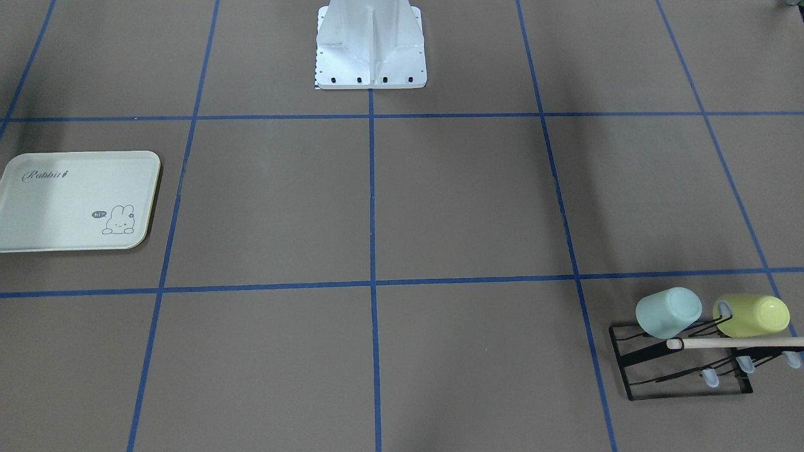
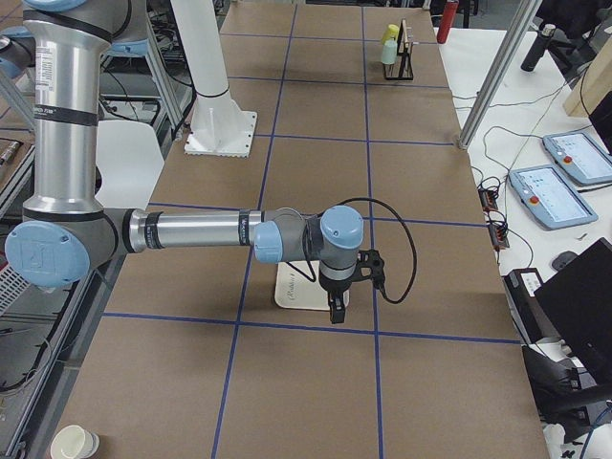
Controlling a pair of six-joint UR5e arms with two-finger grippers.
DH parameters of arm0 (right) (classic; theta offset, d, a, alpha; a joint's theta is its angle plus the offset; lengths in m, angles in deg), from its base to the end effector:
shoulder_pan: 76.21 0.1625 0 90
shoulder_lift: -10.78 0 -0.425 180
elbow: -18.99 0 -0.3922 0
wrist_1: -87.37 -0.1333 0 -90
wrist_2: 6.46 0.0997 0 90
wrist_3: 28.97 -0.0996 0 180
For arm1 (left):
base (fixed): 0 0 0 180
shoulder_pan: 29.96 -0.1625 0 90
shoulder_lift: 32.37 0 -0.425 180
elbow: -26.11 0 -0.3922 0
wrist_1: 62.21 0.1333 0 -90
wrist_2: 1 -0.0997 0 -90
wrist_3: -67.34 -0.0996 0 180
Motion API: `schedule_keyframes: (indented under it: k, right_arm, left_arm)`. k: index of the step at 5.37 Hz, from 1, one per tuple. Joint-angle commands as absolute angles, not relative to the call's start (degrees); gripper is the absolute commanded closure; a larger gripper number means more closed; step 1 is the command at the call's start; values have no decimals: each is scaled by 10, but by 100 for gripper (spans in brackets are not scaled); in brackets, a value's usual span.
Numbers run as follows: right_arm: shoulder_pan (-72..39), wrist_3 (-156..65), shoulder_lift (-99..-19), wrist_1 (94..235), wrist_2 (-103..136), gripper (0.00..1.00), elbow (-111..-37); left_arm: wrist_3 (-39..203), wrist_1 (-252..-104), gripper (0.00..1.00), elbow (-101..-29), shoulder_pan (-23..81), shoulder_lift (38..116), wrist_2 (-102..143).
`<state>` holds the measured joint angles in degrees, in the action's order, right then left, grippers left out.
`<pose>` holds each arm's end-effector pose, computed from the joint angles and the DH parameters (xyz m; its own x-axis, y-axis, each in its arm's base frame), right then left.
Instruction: Left arm grabs green cup and hands to right arm on tray
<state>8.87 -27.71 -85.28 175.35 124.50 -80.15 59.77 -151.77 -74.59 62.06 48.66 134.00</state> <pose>0.0289 -0.4569 0.6301 0.7453 -0.1446 0.6508 0.1018 0.9894 0.1032 -0.0779 -0.4245 0.6386 0.7057 0.1227 -0.6978 -0.0582 0.9916 0.1154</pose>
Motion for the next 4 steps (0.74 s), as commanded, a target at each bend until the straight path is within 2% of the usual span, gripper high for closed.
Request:
schedule_keyframes:
  k: [1,3,4]
  right_arm:
    - [89,-277,-852,1754,1245,0,-802]
    - [89,-277,-852,1754,1246,0,-802]
    - [88,-278,-844,1754,1247,0,-802]
  left_arm:
    - [598,-1517,0,-748,620,487,1337]
    - [601,-1519,0,-751,620,492,1337]
    - [600,-1571,0,-763,620,496,1339]
